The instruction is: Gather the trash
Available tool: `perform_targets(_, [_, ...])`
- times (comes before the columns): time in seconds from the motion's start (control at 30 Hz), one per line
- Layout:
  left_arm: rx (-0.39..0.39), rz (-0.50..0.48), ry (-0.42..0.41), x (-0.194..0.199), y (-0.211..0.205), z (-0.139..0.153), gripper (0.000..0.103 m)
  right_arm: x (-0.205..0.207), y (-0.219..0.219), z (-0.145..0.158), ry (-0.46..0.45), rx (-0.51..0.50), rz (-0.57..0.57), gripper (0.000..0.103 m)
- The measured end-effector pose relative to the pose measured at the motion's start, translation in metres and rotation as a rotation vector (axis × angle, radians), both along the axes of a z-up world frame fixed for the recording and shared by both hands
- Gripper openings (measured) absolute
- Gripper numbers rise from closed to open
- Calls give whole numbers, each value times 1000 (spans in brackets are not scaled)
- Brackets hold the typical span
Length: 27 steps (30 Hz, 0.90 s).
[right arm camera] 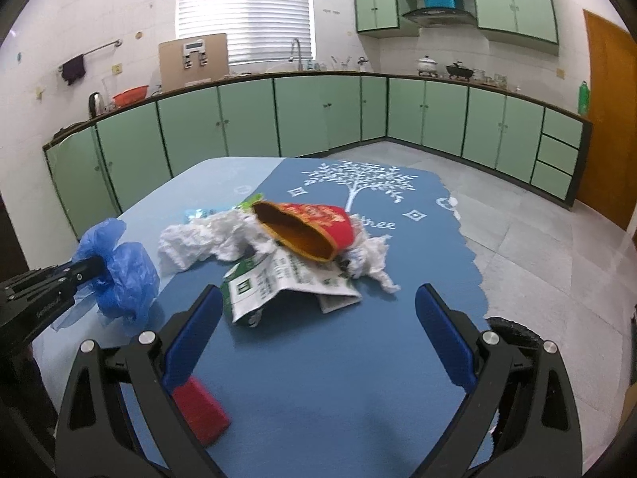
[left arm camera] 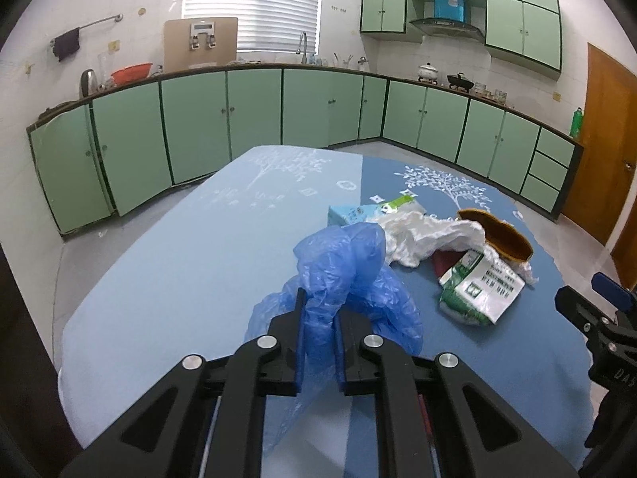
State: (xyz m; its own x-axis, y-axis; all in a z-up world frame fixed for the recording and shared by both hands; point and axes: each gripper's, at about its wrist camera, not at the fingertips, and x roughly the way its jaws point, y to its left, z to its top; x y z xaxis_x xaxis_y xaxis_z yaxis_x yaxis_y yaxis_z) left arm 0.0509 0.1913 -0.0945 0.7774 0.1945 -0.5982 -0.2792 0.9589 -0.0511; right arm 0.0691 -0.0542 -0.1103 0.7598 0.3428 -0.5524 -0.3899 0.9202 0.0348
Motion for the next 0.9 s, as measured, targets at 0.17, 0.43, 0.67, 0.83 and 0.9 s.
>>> perform_targets(0.17, [-9, 4, 12, -18, 4, -4, 11, -17, 12, -4, 2, 4, 51, 95])
perform_targets(0.43, [-10, -2, 27, -38, 1, -11, 11, -36, 19, -12, 30, 22, 81, 95])
perform_targets(0.67, [-13, -1, 44, -50, 2, -17, 11, -52, 32, -24, 47, 10, 120, 95])
perform_targets(0.83, [-25, 9, 51, -51, 7, -19, 11, -56, 39, -32, 56, -8, 139, 94])
perform_targets(0.9, [-35, 12, 56, -51, 10, -21, 11, -56, 40, -35, 64, -10, 139, 94])
